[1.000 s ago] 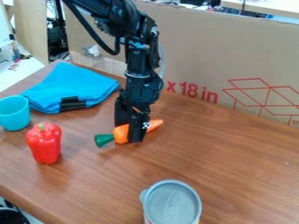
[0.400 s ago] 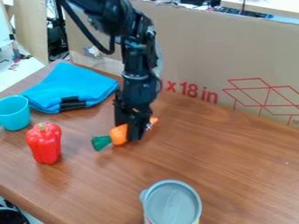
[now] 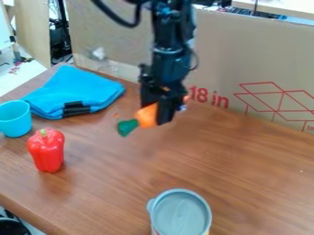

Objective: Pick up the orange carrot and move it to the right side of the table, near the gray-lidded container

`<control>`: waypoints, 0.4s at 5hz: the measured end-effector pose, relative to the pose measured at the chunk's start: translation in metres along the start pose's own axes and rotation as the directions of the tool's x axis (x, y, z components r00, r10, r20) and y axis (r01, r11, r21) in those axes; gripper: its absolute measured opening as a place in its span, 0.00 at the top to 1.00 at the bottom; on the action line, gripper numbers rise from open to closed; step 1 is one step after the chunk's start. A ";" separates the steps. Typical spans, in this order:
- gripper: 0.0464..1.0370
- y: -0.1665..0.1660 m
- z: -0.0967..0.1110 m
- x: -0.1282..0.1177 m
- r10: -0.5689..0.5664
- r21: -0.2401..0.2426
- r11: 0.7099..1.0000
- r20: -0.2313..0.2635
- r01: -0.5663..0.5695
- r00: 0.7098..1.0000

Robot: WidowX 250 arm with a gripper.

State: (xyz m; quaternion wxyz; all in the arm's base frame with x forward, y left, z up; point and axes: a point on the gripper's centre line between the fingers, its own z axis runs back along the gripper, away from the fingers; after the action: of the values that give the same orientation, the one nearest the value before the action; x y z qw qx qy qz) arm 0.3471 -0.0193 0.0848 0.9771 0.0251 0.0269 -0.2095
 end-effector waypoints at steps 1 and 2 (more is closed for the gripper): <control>0.46 -0.022 0.021 0.023 -0.054 -0.032 0.998 0.063 0.056 0.997; 0.46 -0.061 0.001 0.055 -0.166 -0.104 0.980 0.044 0.170 0.985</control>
State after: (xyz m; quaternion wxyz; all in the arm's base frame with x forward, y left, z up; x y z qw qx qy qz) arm 0.3728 -0.0971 0.0797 0.9561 -0.0335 0.0228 -0.2901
